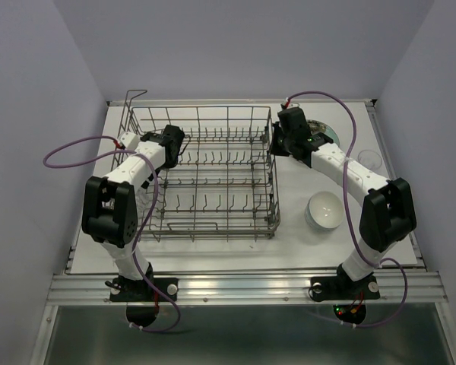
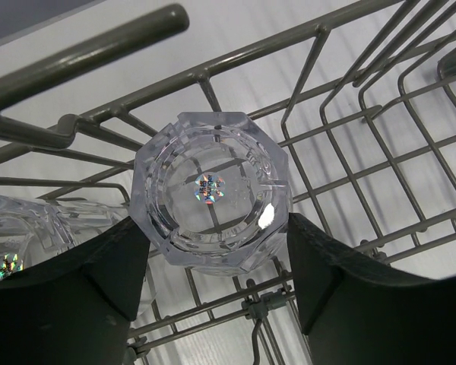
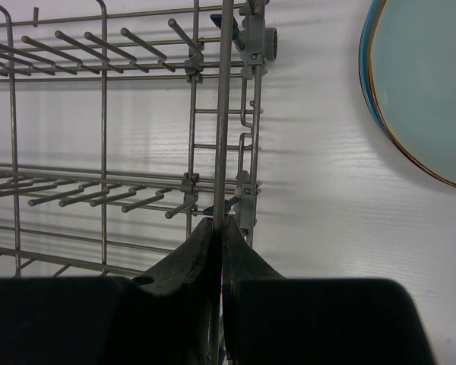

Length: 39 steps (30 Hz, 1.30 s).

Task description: Unload the mixed dishes from the dish rack

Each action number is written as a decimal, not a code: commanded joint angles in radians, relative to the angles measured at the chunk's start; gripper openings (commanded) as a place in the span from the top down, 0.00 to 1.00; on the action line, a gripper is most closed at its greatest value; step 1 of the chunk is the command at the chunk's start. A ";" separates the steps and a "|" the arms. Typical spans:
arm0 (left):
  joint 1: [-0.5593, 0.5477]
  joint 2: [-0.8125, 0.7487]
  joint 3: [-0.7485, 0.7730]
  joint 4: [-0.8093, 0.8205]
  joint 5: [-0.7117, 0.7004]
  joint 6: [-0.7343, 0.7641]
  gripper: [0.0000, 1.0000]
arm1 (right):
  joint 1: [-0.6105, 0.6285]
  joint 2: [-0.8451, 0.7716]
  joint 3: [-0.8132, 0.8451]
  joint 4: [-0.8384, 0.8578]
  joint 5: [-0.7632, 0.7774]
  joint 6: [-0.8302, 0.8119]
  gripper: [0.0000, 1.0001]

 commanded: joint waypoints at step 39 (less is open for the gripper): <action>-0.234 -0.269 0.424 -0.015 -0.089 0.327 1.00 | 0.017 -0.066 0.060 0.021 -0.108 -0.031 0.53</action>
